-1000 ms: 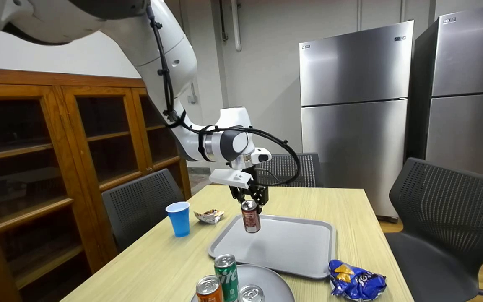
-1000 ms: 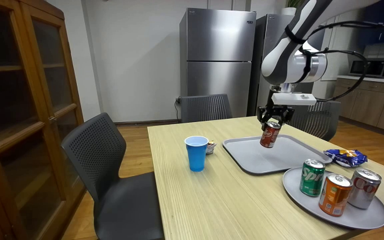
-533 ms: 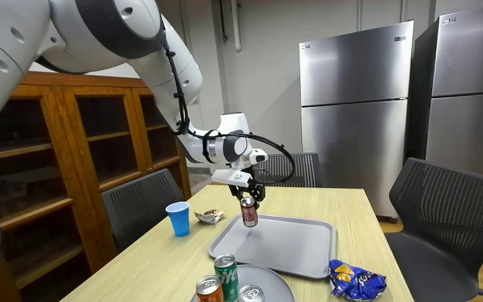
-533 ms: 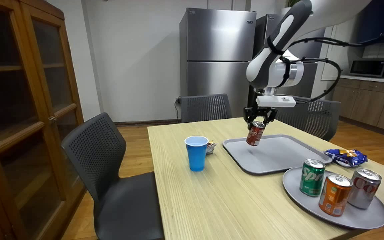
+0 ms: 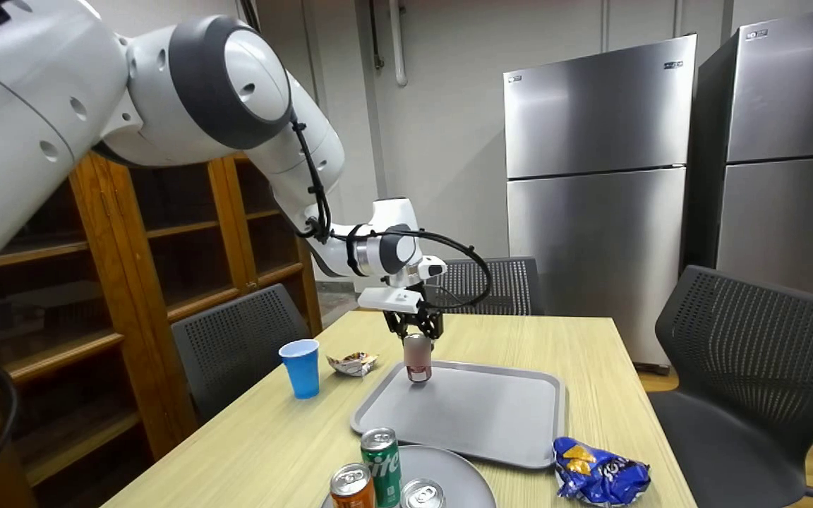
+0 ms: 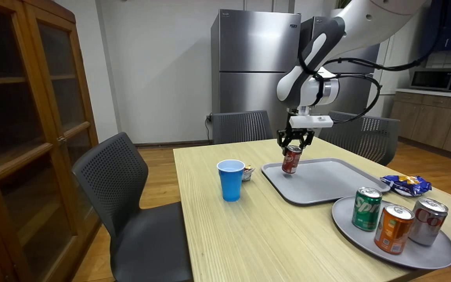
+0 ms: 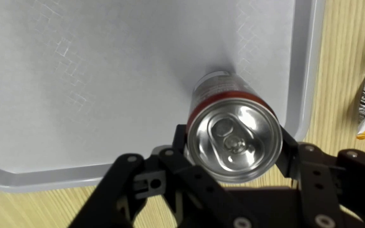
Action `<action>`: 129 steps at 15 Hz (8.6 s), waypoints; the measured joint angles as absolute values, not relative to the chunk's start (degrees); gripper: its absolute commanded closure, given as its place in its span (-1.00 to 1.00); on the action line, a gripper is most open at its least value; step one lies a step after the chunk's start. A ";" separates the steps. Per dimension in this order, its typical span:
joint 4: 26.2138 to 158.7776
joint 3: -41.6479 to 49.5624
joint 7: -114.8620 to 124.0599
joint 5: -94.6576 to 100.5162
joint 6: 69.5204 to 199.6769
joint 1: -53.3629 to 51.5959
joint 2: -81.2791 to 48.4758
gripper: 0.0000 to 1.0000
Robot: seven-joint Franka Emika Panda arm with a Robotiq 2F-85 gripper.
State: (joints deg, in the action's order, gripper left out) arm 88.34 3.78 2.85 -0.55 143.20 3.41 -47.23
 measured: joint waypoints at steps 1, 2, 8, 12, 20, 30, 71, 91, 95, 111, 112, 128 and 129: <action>87.16 4.12 3.04 -0.46 142.41 3.09 -47.99 0.21; 86.06 4.40 3.18 -0.38 141.57 2.81 -48.71 0.21; 80.81 4.97 3.37 -0.28 137.60 2.15 -51.95 -0.81; 78.55 4.97 3.37 -0.27 136.39 2.08 -52.75 -1.00; 77.54 4.97 3.33 0.04 136.60 1.67 -50.62 -1.00; 91.65 4.97 3.17 1.27 141.58 1.08 -39.04 -1.00; 142.86 10.27 6.49 6.13 157.56 1.08 -15.76 -1.00; 145.92 11.31 6.92 6.04 157.56 1.08 -15.76 -1.00; 145.86 11.31 6.93 6.01 157.60 1.08 -15.76 -1.00; 145.26 11.55 6.93 6.15 157.62 1.10 -15.76 0.23; 145.16 11.68 6.93 6.29 157.62 1.10 -15.74 0.23; 136.19 12.66 6.80 9.57 157.62 2.17 -15.05 0.23; 135.05 12.61 6.67 9.12 157.61 2.48 -15.80 0.23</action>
State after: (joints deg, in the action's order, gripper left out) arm 135.05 12.61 6.67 9.12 157.61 2.48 -15.80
